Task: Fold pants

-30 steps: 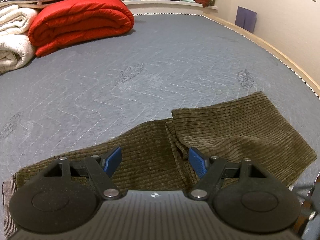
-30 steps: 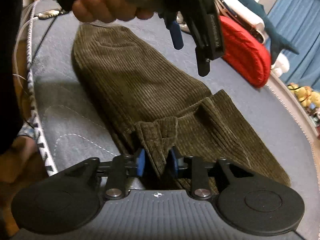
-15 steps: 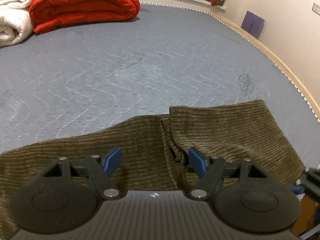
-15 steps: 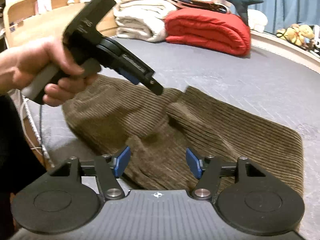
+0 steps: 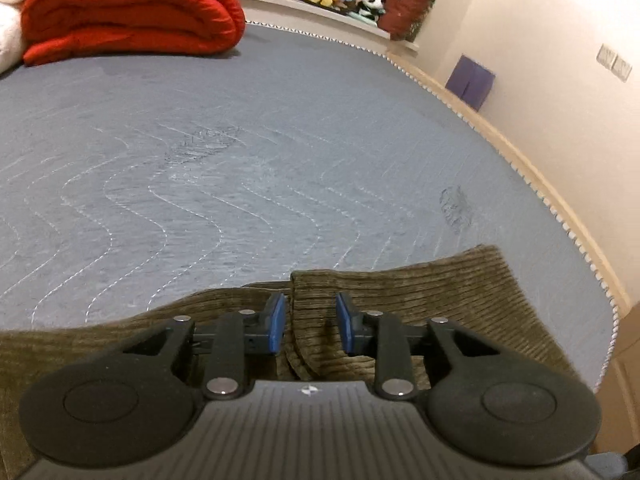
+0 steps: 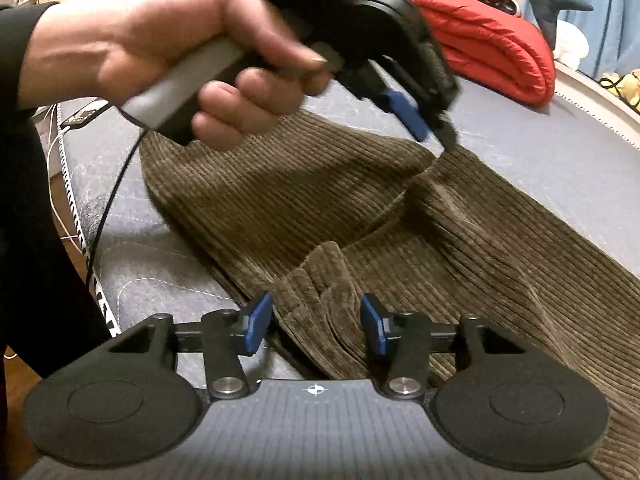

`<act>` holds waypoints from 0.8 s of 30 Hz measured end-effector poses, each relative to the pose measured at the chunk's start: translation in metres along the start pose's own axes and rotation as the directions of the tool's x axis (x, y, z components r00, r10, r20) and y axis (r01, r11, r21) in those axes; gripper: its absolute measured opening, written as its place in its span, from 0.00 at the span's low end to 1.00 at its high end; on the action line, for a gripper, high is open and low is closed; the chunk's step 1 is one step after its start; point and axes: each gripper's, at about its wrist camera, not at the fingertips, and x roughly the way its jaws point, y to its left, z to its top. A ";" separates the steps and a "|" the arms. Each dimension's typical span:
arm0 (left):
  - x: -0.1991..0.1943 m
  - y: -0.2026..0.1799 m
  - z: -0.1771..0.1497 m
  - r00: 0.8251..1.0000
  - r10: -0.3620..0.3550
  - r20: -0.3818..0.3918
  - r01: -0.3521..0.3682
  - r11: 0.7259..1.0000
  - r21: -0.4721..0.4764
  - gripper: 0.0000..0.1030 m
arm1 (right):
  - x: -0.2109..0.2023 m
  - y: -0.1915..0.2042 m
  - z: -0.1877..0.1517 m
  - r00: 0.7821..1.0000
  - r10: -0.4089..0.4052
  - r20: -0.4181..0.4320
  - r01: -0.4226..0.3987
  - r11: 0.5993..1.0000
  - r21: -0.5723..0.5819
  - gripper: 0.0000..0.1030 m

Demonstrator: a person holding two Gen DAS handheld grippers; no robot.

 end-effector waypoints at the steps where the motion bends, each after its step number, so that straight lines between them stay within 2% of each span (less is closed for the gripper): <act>1: 0.005 -0.002 0.000 1.000 0.021 -0.004 -0.021 1.000 0.013 0.32 | -0.001 -0.002 0.002 1.000 0.007 0.004 -0.007 1.000 0.015 0.49; 5: 0.023 -0.006 -0.002 0.999 0.048 -0.018 -0.047 0.998 0.044 0.32 | -0.005 -0.009 0.007 0.999 0.028 0.028 -0.030 0.998 0.063 0.49; 8: 0.025 -0.005 -0.002 0.999 0.046 -0.016 -0.045 0.997 0.057 0.30 | -0.007 -0.004 0.008 0.998 0.045 0.049 -0.047 0.998 0.035 0.49; 12: 0.023 -0.007 -0.002 0.999 0.045 -0.004 -0.044 0.996 0.083 0.10 | -0.016 0.000 0.010 0.993 0.073 0.097 -0.073 0.997 0.000 0.49; 16: 0.021 -0.008 -0.003 0.998 0.057 0.003 -0.057 0.994 0.094 0.08 | -0.011 -0.010 0.011 0.994 0.014 0.105 -0.021 0.998 0.066 0.49; 22: 0.023 -0.007 -0.004 0.999 0.052 -0.007 -0.051 0.994 0.099 0.12 | 0.004 -0.013 0.007 0.999 -0.005 0.049 0.001 0.995 0.097 0.49; 24: 0.025 -0.006 -0.003 0.999 0.051 -0.008 -0.050 0.994 0.101 0.12 | 0.005 -0.010 0.008 0.999 -0.004 0.044 -0.001 0.995 0.095 0.40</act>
